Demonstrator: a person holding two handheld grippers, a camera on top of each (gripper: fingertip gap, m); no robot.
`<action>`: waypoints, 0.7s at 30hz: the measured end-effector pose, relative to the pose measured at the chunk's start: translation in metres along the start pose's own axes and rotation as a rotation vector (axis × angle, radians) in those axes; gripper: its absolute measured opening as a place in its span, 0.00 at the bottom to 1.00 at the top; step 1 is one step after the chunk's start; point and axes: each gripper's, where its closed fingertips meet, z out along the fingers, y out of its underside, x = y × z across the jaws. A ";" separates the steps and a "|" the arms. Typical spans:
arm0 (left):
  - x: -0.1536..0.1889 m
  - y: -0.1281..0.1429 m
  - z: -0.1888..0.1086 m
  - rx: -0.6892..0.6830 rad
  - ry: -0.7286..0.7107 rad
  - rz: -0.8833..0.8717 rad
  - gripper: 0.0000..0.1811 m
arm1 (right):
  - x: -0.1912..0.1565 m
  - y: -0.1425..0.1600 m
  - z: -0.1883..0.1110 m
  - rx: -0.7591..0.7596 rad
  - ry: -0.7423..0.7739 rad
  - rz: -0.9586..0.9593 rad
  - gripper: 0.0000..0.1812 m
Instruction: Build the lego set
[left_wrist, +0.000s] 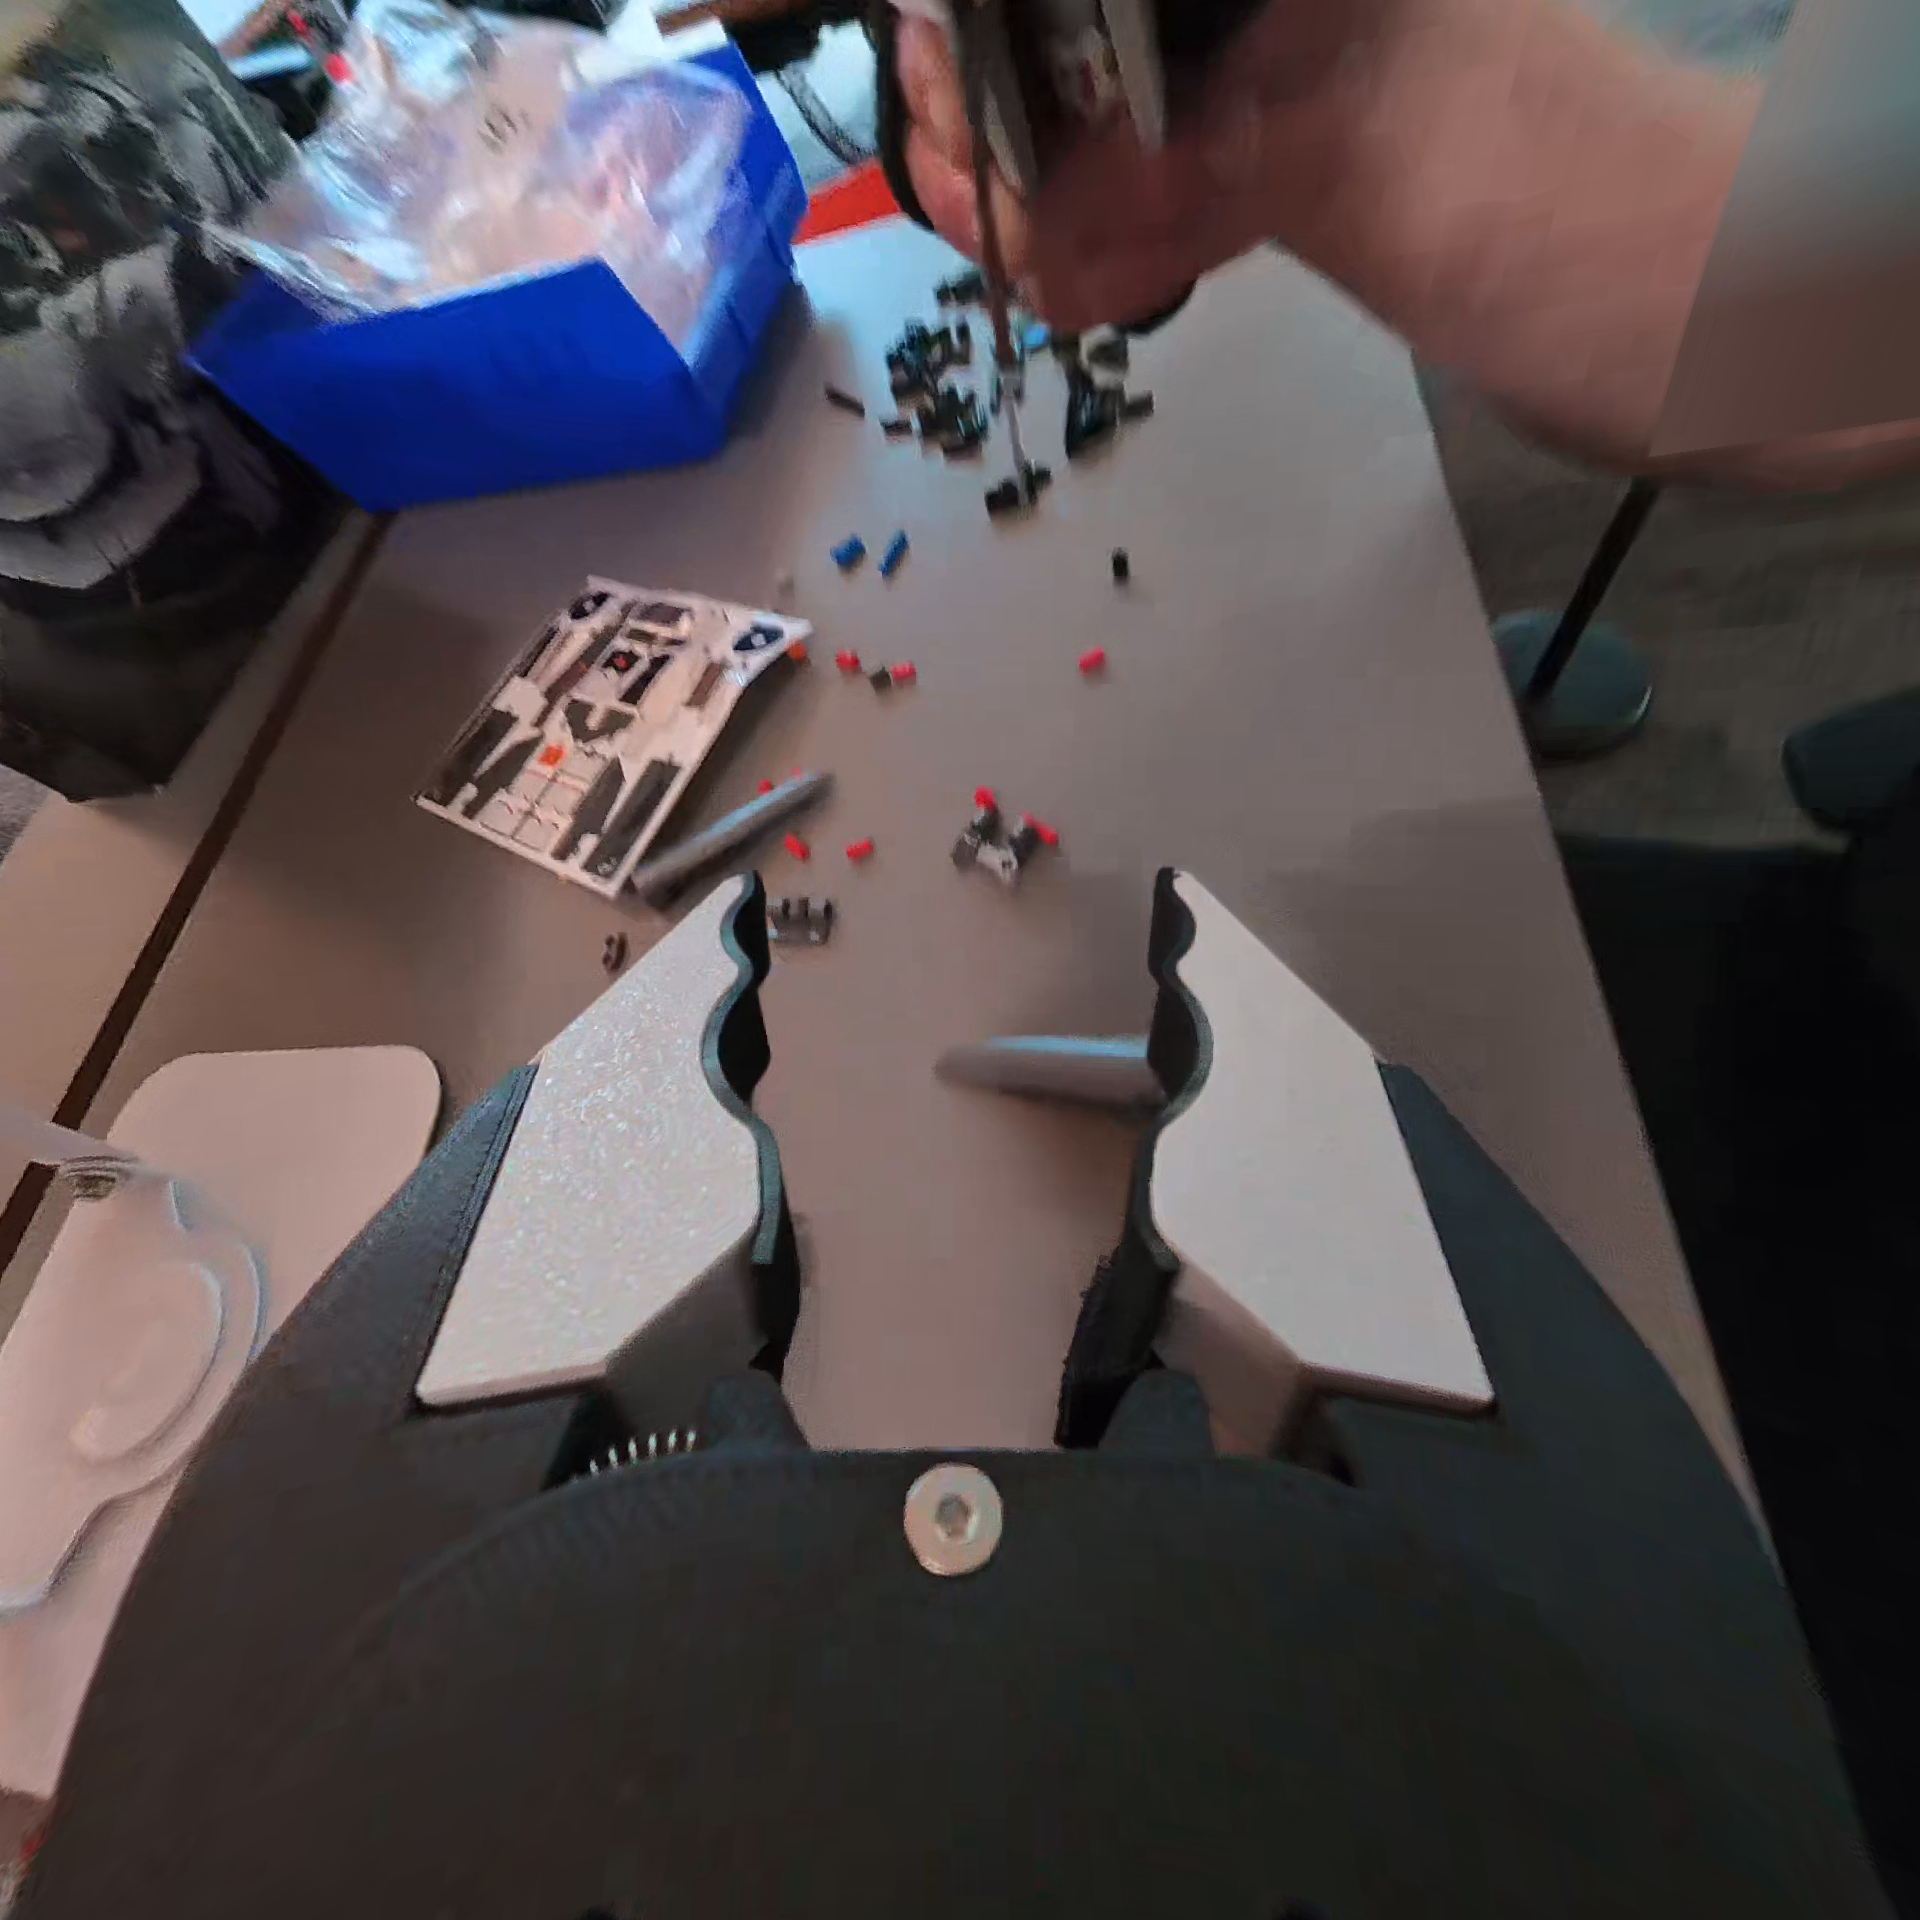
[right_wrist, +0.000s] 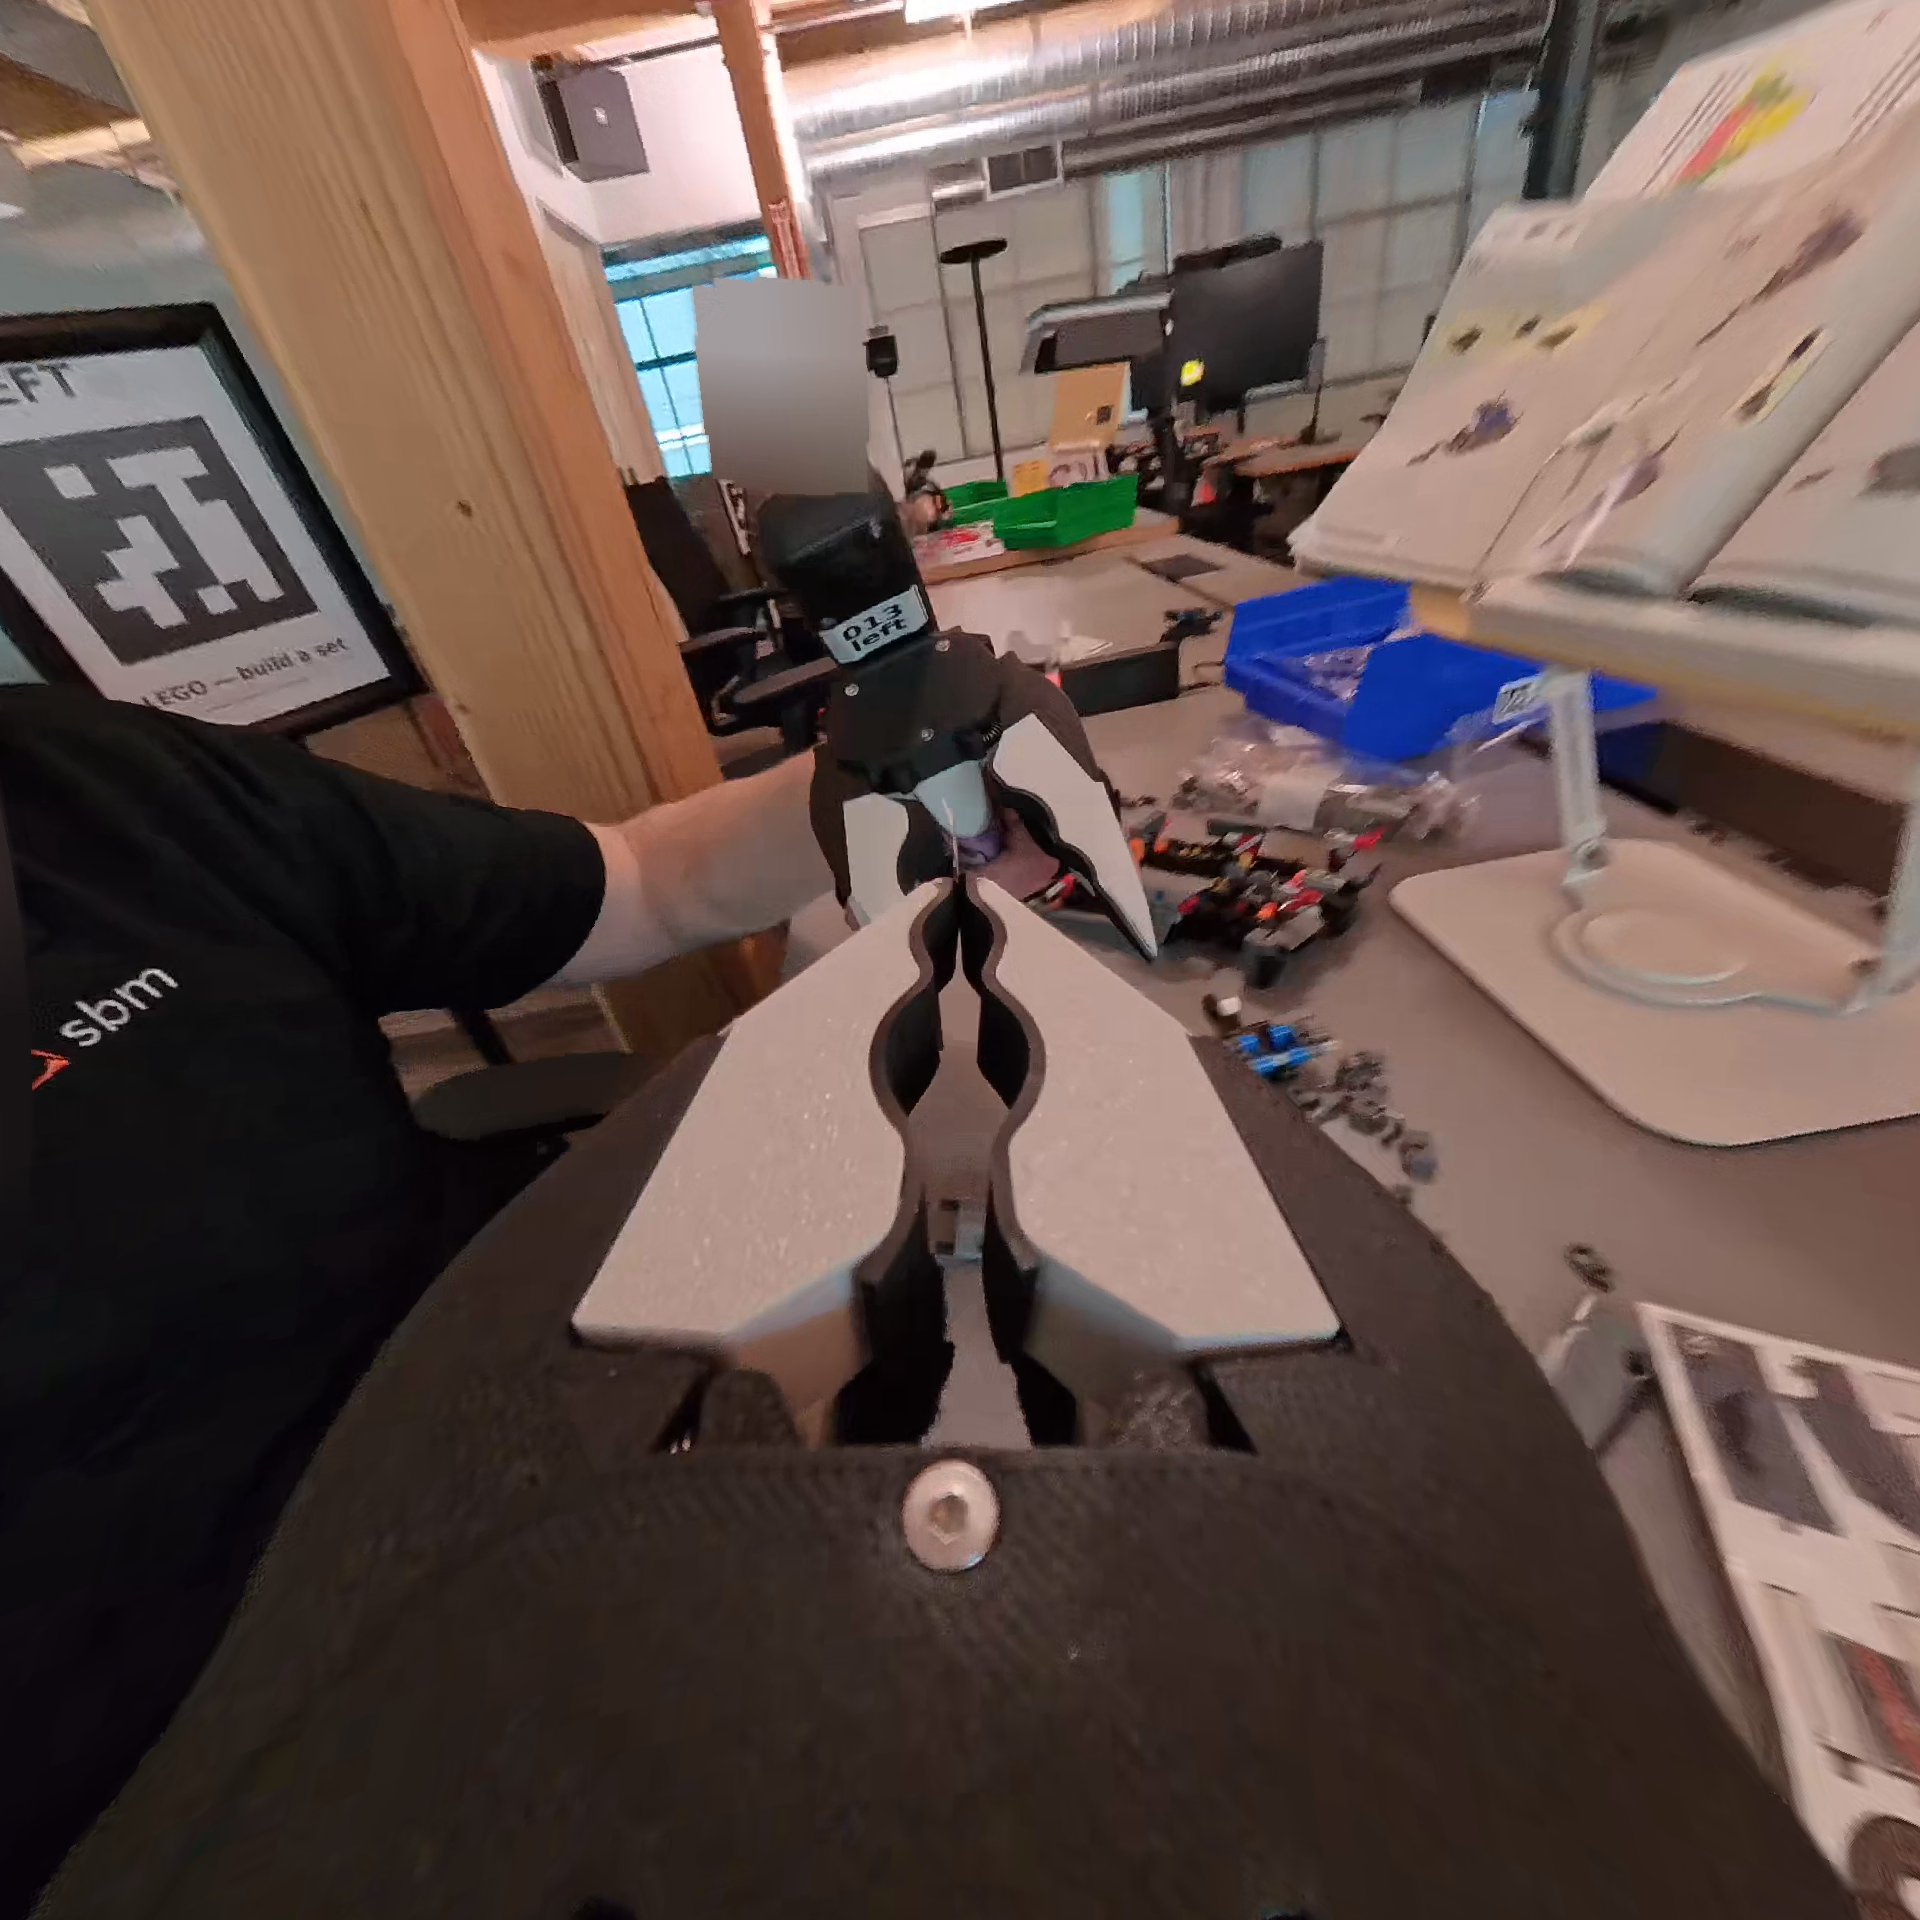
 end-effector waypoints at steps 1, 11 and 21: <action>0.004 0.009 0.003 -0.026 0.003 0.029 0.39 | 0.001 0.008 0.006 -0.020 -0.010 0.028 0.00; 0.033 0.069 0.017 -0.118 0.175 0.079 0.40 | 0.015 0.079 0.048 -0.133 -0.072 0.289 0.00; 0.034 0.082 0.020 -0.040 0.174 0.069 0.36 | 0.020 0.120 0.067 -0.193 -0.123 0.470 0.00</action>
